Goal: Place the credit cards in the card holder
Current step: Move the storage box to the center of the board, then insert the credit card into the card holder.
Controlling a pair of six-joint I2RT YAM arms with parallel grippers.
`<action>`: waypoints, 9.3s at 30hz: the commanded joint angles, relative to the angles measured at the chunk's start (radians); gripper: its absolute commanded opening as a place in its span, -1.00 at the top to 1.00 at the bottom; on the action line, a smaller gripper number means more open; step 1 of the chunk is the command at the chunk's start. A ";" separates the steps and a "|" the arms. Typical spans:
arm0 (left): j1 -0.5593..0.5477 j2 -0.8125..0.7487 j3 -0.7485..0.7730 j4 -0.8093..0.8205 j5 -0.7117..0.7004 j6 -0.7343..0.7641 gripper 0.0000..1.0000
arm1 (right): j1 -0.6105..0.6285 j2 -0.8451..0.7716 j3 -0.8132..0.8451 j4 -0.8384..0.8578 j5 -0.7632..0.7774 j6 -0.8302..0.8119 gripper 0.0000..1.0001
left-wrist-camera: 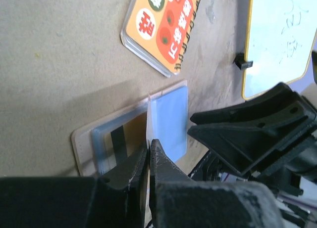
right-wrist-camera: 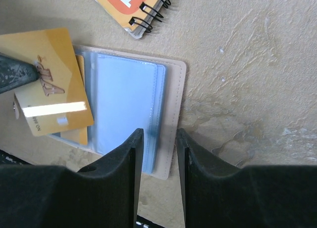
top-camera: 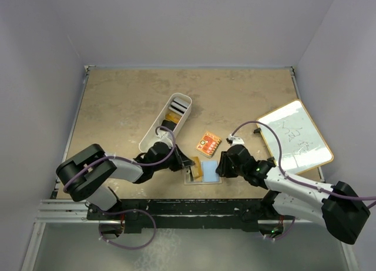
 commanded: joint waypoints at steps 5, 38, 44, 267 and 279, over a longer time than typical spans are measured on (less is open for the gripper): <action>0.002 0.010 0.020 0.108 0.155 0.011 1.00 | -0.004 0.025 0.040 0.050 -0.020 -0.020 0.32; 0.002 0.025 0.084 -0.170 0.051 0.023 1.00 | -0.004 0.034 0.009 0.042 -0.006 -0.040 0.43; 0.002 0.034 0.084 -0.160 0.043 0.014 1.00 | -0.005 0.039 0.006 0.056 -0.010 -0.036 0.43; -0.096 0.007 0.232 -0.334 -0.102 -0.019 0.04 | -0.005 0.217 -0.014 0.350 -0.135 0.110 0.53; -0.096 -0.069 0.248 -0.464 -0.162 0.031 0.04 | -0.004 0.010 0.011 0.154 -0.033 0.091 0.39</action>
